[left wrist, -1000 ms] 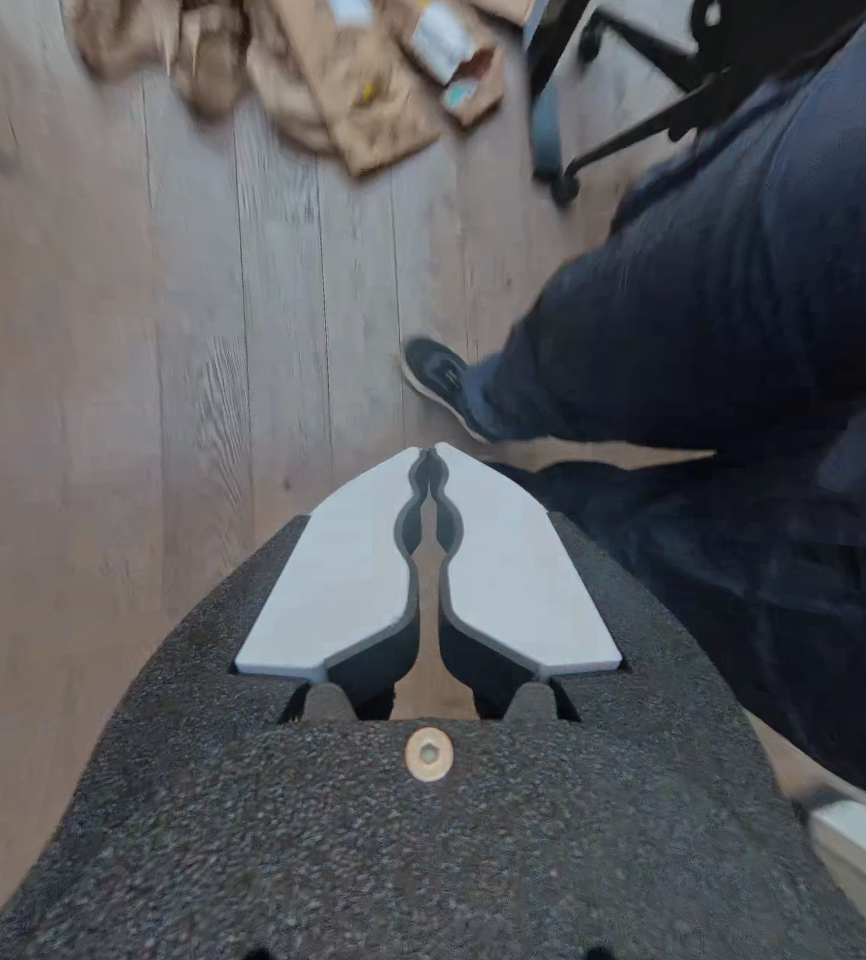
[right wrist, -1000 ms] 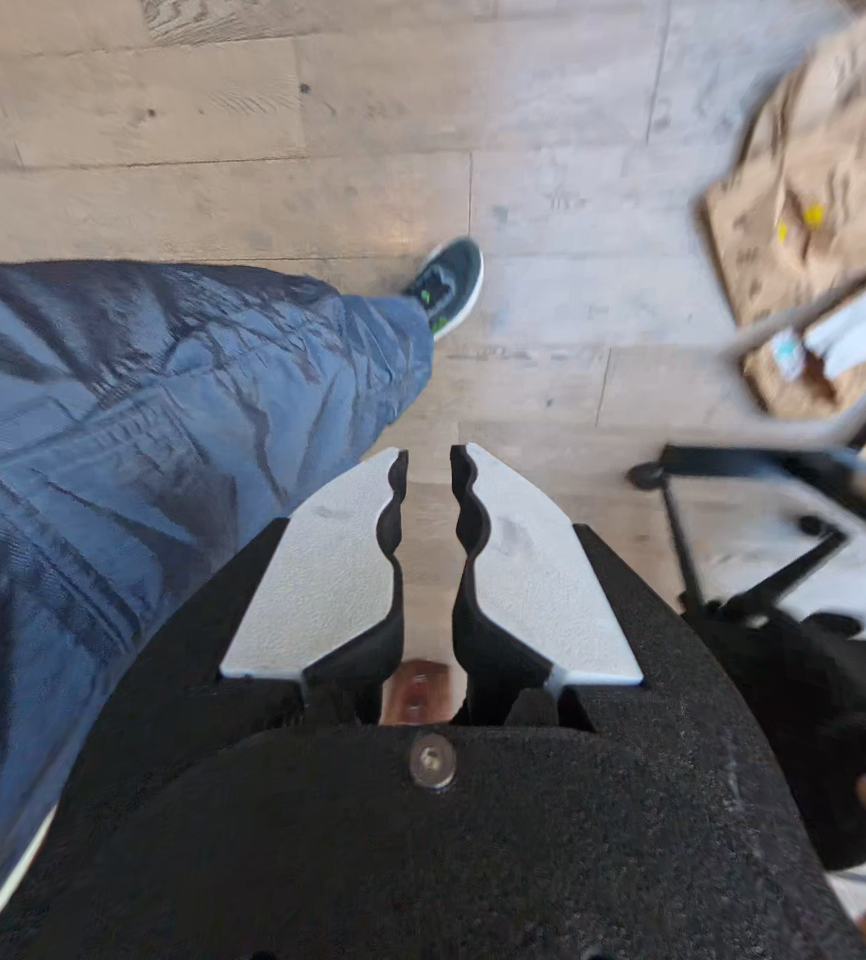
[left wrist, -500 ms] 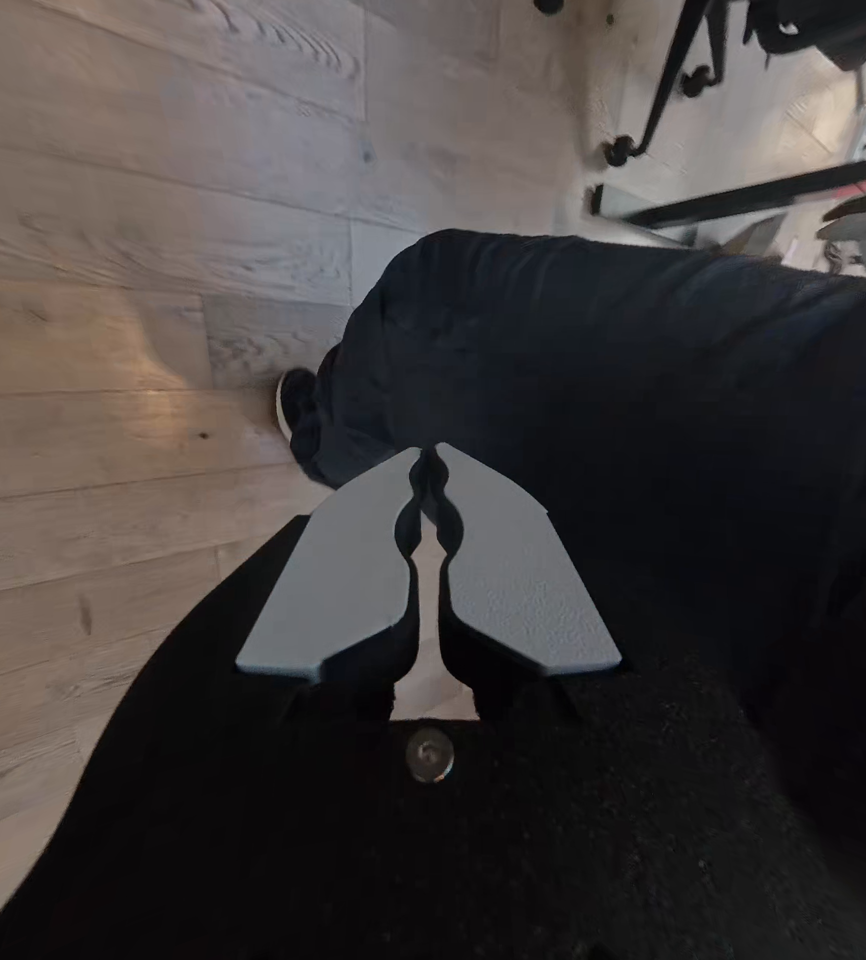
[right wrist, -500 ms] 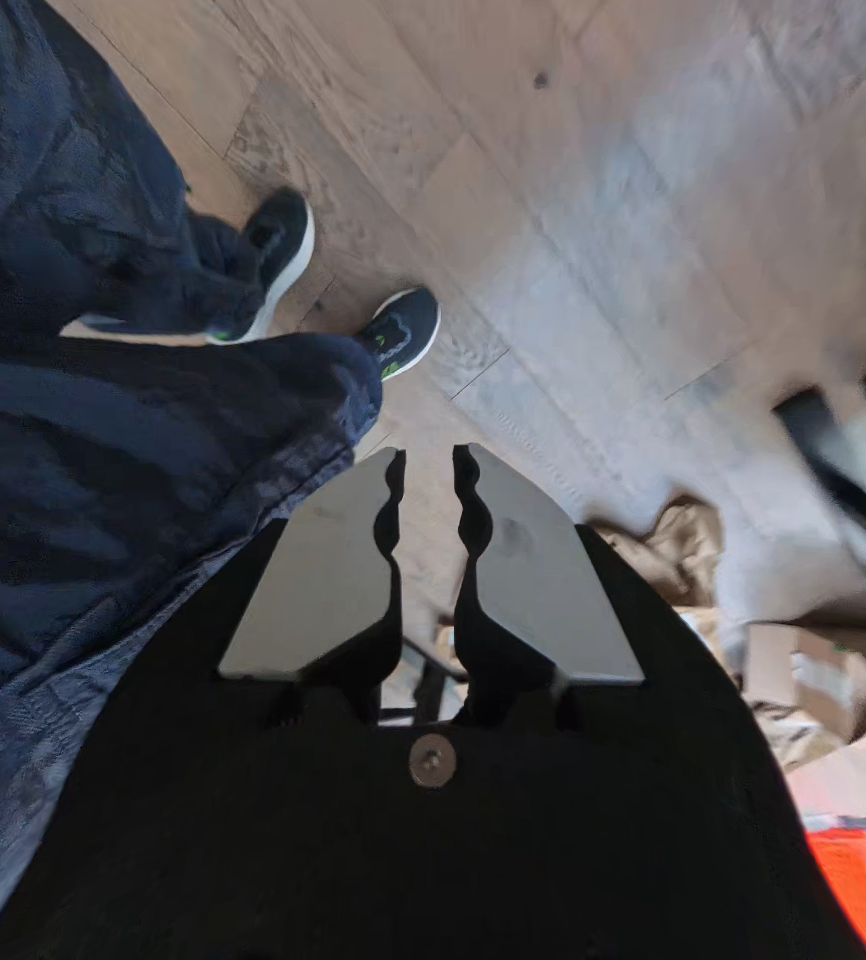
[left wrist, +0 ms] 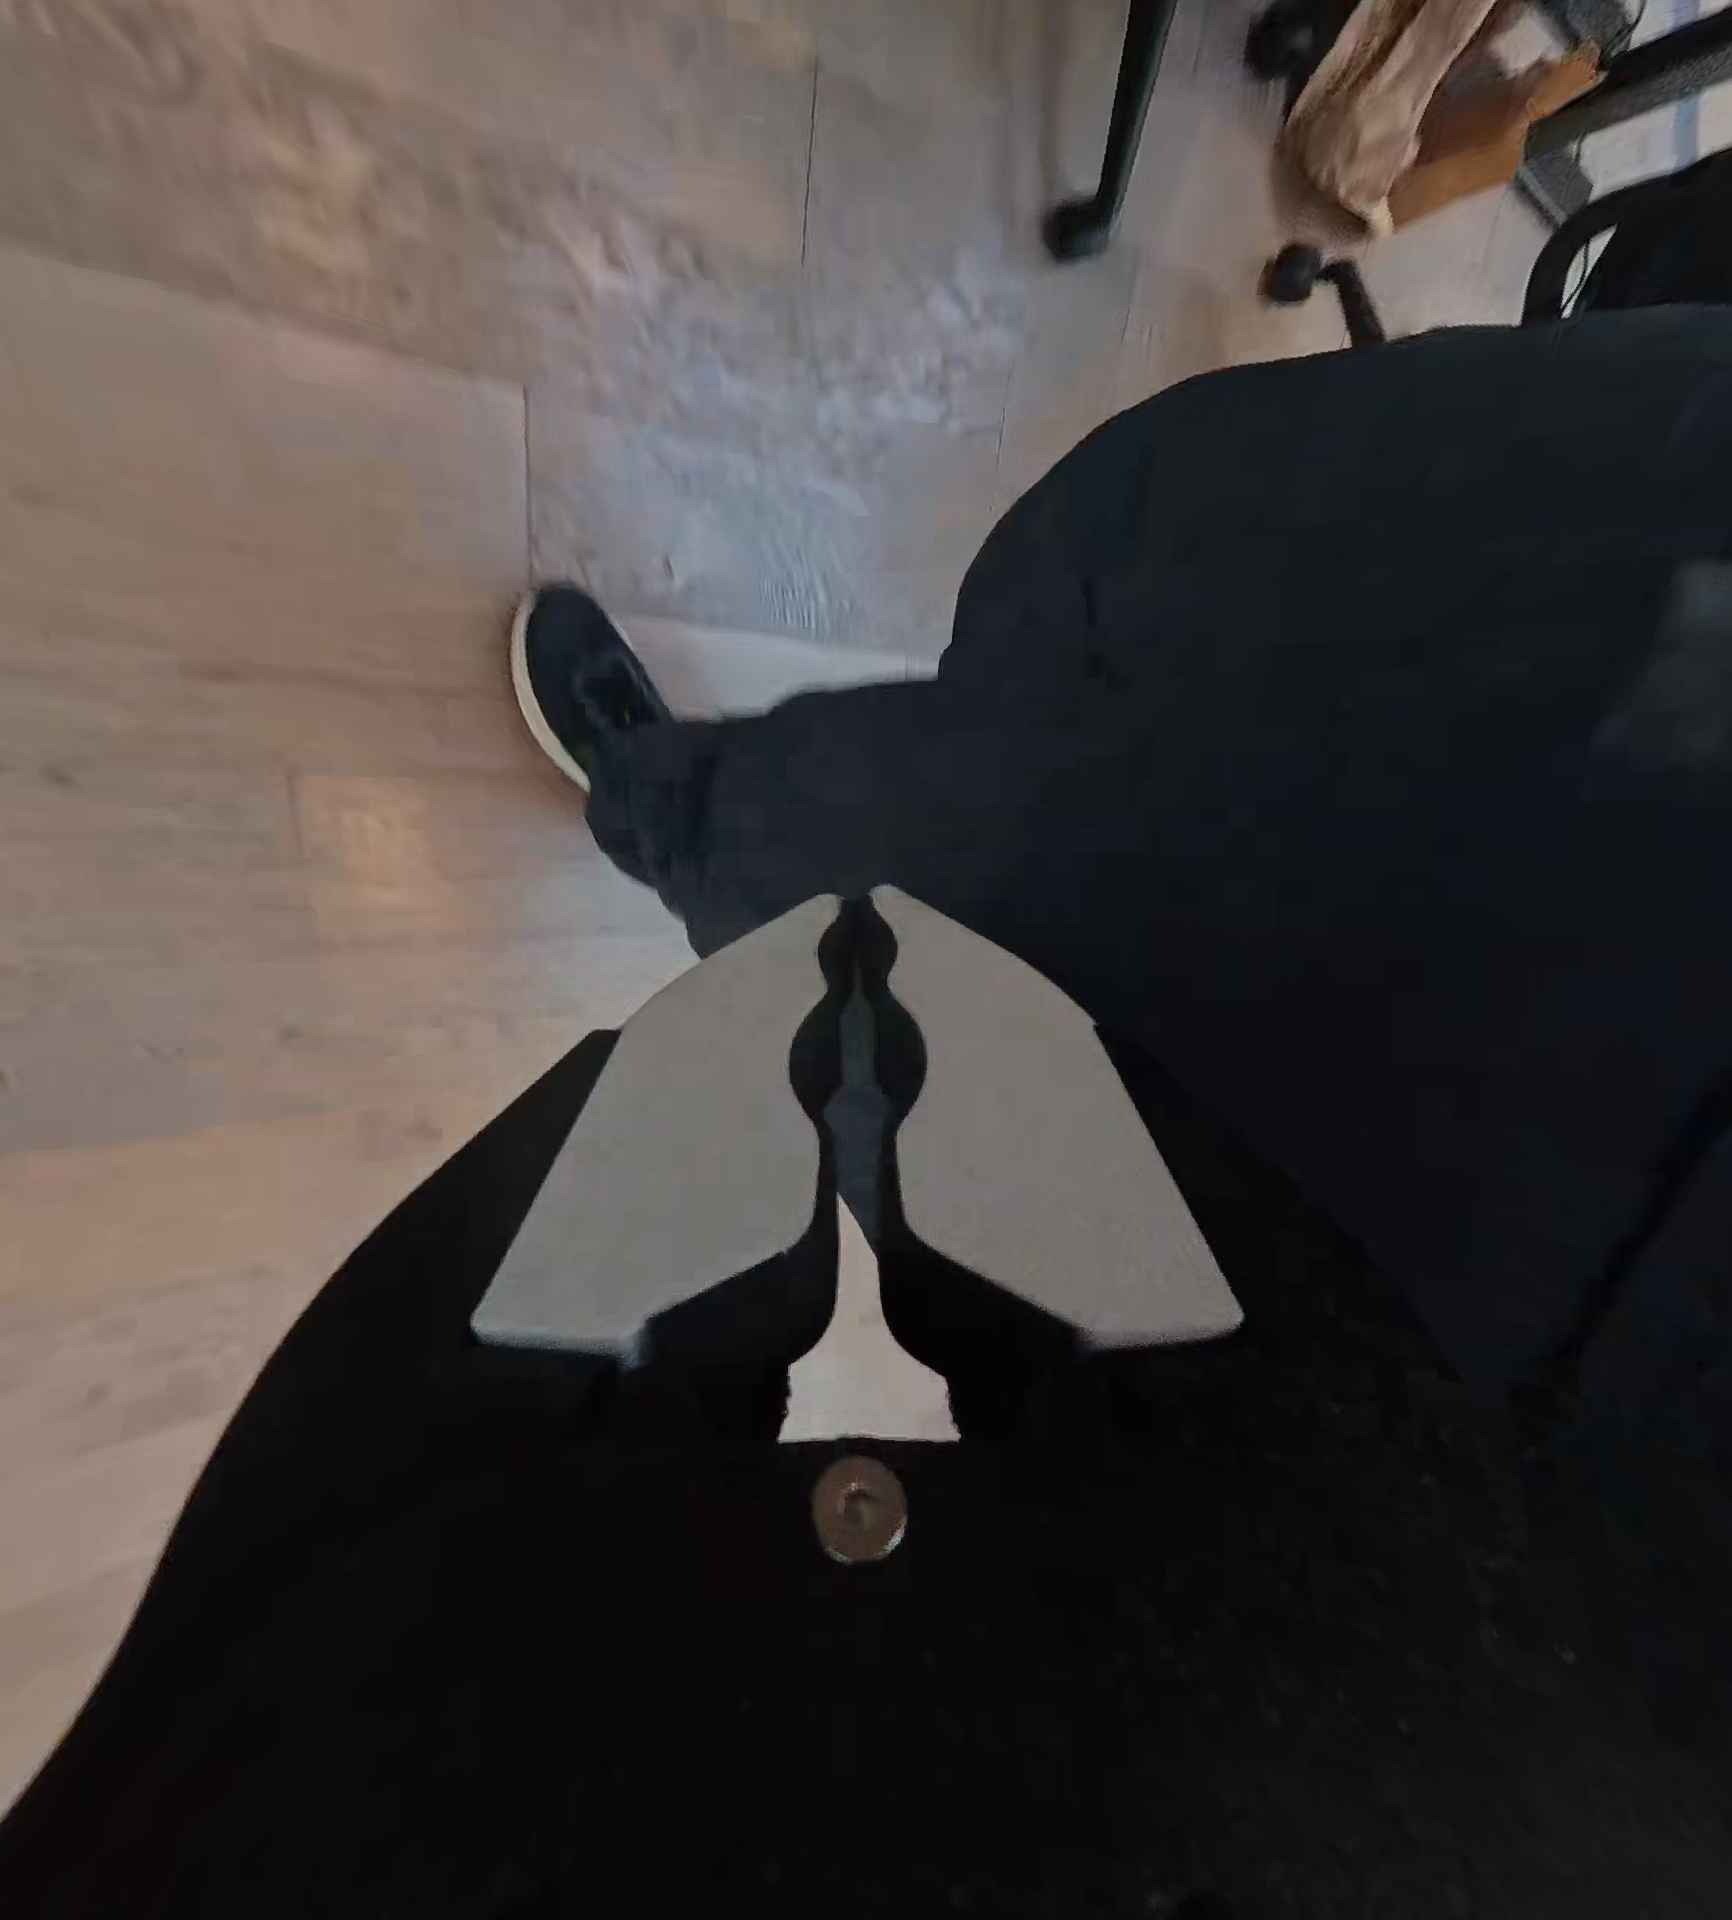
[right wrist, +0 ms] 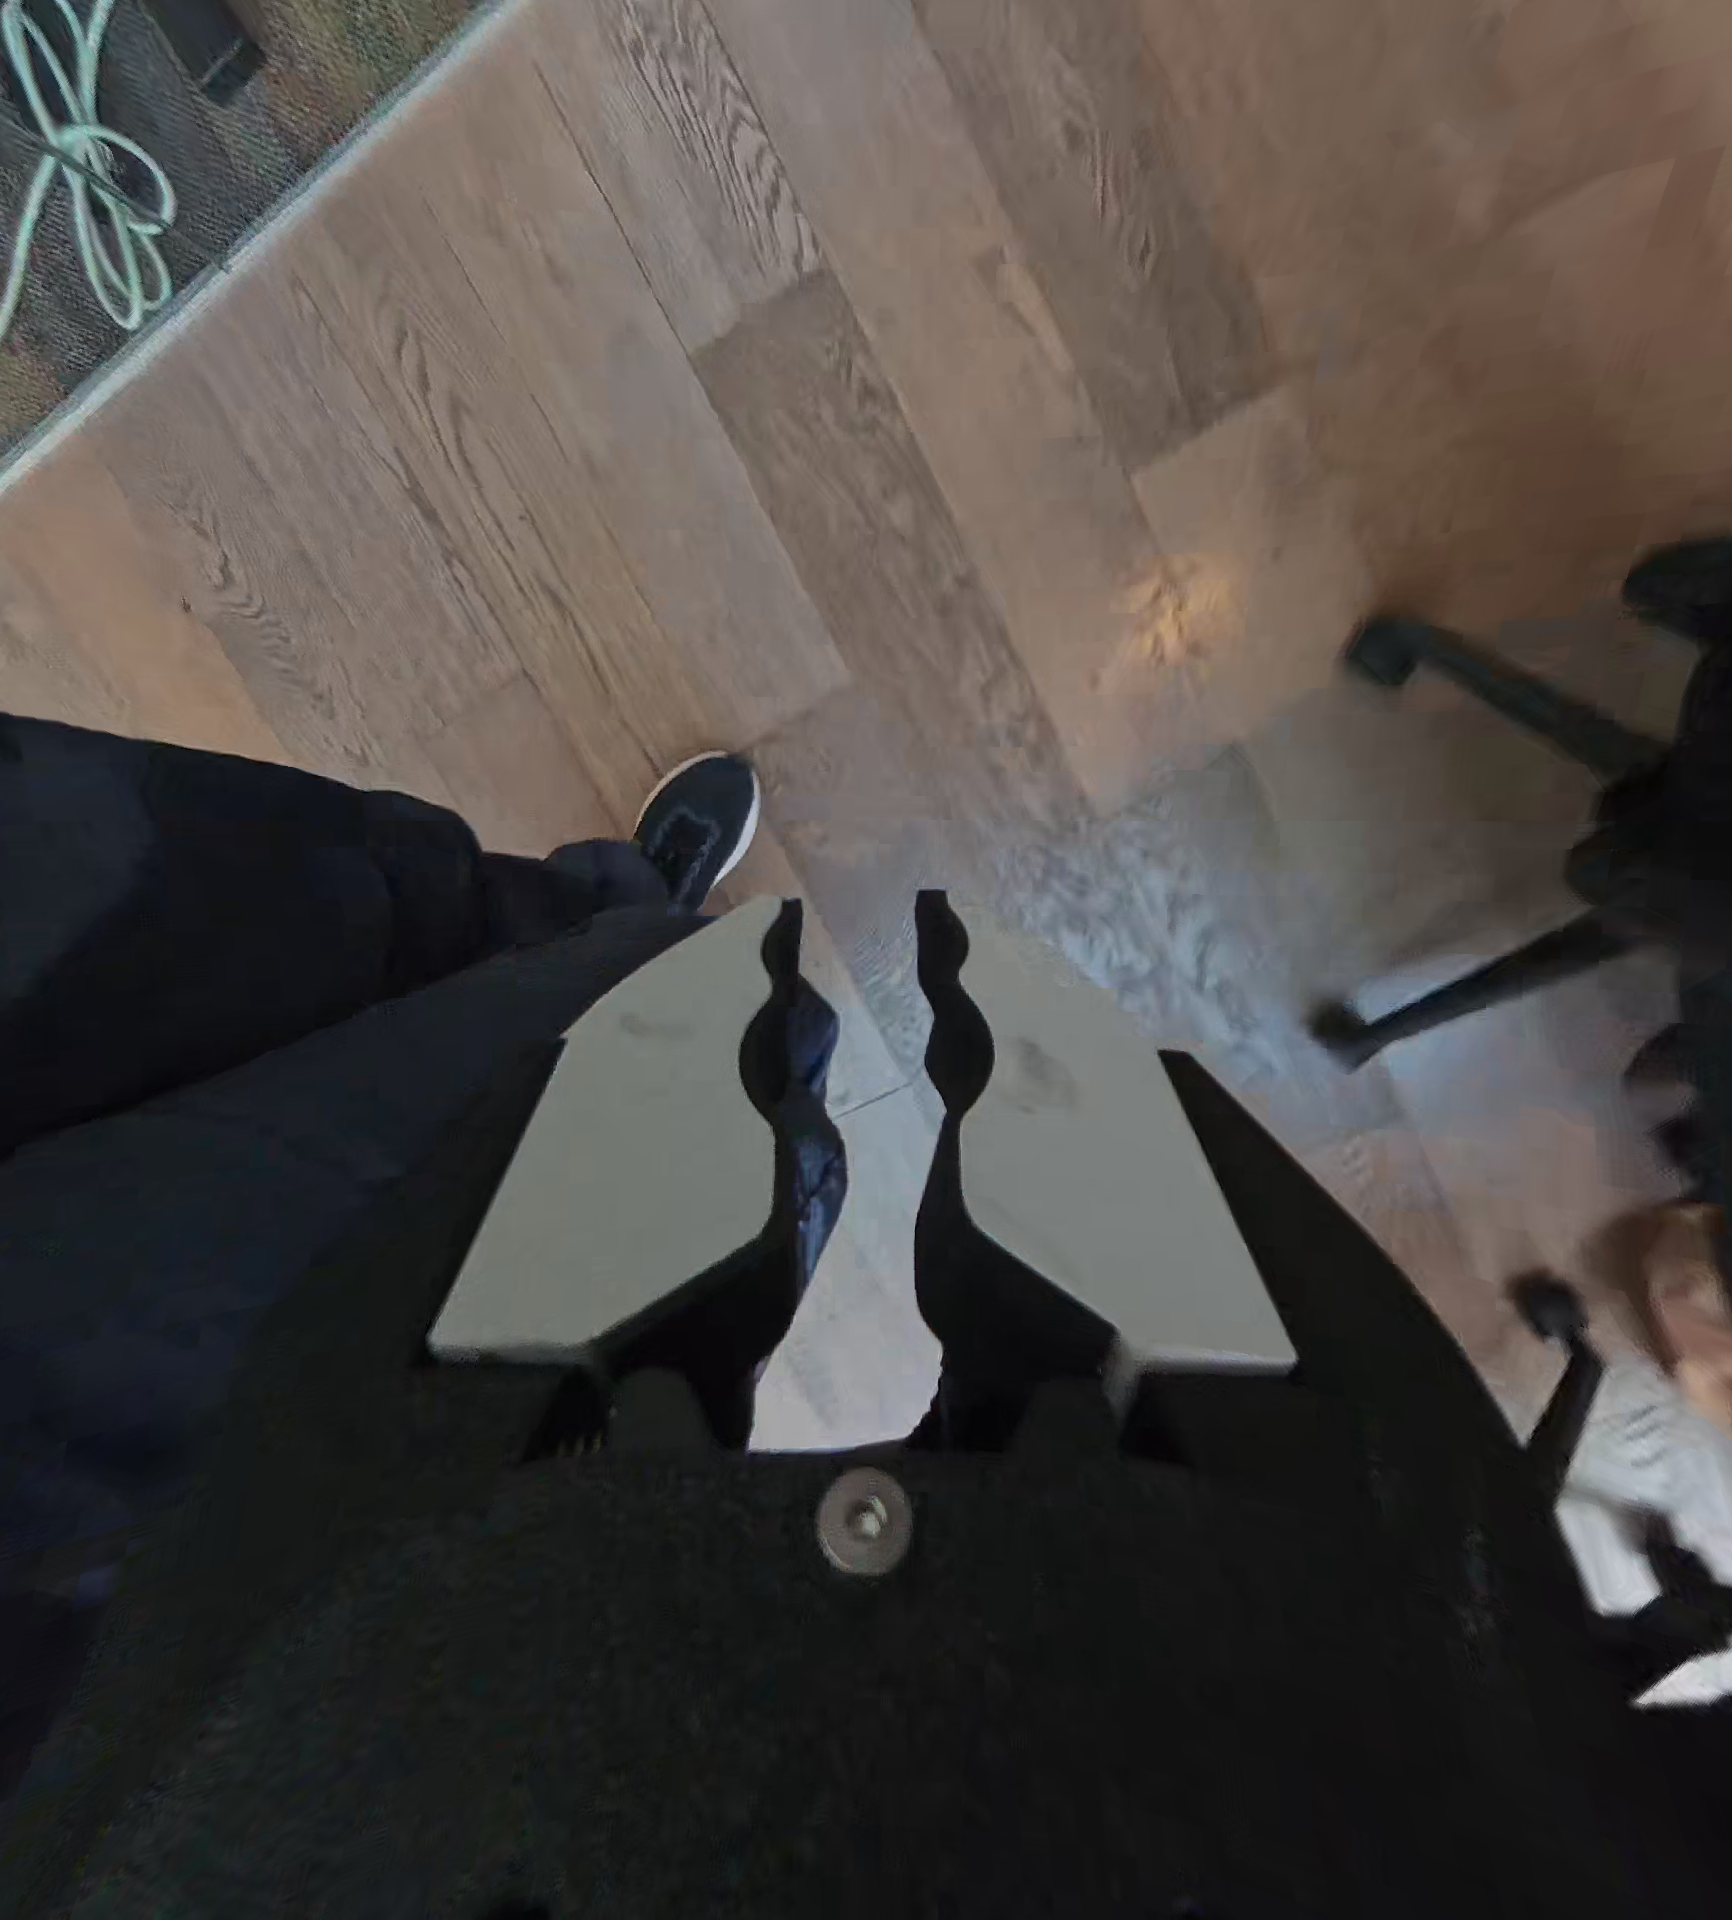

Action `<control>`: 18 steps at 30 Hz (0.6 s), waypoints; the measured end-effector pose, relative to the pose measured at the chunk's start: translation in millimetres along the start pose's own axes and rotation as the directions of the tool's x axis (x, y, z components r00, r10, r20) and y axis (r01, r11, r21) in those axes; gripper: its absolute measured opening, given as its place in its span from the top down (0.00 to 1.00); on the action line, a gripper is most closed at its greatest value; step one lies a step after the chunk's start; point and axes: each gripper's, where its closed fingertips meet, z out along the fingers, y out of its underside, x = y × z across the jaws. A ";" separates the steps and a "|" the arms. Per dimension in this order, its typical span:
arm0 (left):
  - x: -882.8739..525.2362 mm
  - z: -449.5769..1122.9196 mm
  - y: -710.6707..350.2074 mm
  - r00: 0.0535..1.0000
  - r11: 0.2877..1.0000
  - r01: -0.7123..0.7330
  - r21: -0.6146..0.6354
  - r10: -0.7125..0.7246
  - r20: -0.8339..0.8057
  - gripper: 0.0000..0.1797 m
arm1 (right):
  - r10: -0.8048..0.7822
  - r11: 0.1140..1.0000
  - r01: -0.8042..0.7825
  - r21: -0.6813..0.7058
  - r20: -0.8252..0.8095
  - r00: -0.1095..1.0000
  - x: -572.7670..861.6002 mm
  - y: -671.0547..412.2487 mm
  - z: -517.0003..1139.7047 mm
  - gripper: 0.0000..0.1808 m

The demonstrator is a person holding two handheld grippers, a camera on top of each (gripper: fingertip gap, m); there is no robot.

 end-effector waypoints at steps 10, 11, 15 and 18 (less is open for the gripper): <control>-72.4 -7.4 -418.0 0.991 0.976 -0.094 0.198 0.073 0.108 0.99 | -0.186 0.981 0.169 0.098 0.193 0.963 145.8 -347.2 116.4 0.83; -79.6 -3.6 -432.1 0.992 0.984 -0.037 0.177 0.015 0.125 0.99 | -0.198 0.979 0.183 0.094 0.207 0.958 165.0 -377.2 118.4 0.82; -87.5 -0.2 -510.4 0.987 0.987 0.063 0.146 -0.084 0.139 0.96 | -0.219 0.971 0.190 0.147 0.217 0.951 246.2 -501.2 103.3 0.80; -95.4 6.7 -588.8 0.986 0.990 0.066 0.123 -0.084 0.145 0.93 | -0.187 0.970 0.147 0.193 0.211 0.959 310.2 -570.1 87.6 0.78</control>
